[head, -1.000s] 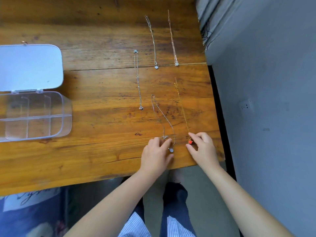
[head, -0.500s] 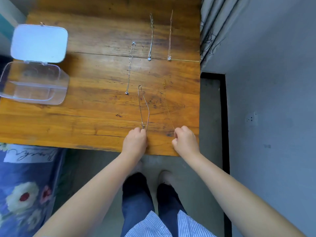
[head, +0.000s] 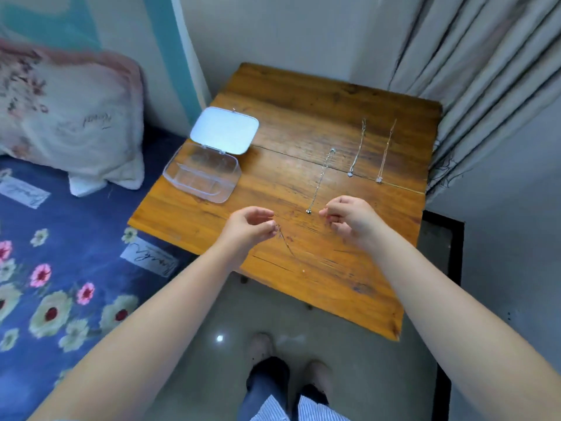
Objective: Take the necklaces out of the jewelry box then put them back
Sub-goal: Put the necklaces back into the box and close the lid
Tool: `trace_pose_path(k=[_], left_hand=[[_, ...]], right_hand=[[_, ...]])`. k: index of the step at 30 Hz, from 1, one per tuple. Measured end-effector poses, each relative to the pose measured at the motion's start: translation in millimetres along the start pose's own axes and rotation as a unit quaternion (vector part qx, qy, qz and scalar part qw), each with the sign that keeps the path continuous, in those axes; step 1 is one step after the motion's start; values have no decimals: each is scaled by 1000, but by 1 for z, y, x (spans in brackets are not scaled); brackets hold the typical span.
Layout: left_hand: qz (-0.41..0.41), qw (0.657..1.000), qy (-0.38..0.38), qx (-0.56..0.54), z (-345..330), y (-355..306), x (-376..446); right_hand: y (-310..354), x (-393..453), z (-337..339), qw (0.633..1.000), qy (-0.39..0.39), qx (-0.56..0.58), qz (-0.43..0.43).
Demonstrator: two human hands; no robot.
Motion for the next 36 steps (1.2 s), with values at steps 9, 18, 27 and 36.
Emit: trace_pose_path(k=[9, 18, 27, 36], left_hand=[[-191, 982, -18, -4, 125, -86, 26], [-169, 980, 99, 23, 236, -136, 129], [-156, 971, 168, 72, 258, -162, 198], [-134, 964, 208, 95, 254, -153, 226]], right_hand=[[88, 24, -124, 985, 87, -70, 132], [139, 102, -247, 982, 24, -35, 182], [146, 143, -271, 986, -71, 3, 149], [135, 163, -264, 987, -94, 33, 129]])
Point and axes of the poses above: each hand's wrist, its own x-axis towards the middle knuckle, its own z-axis out of the back of the hand, y = z × x, the point moved 1 cm from there along x, towards the middle knuckle, and after that the axes turned 8 degrees about -x, right-handed, at the moved point
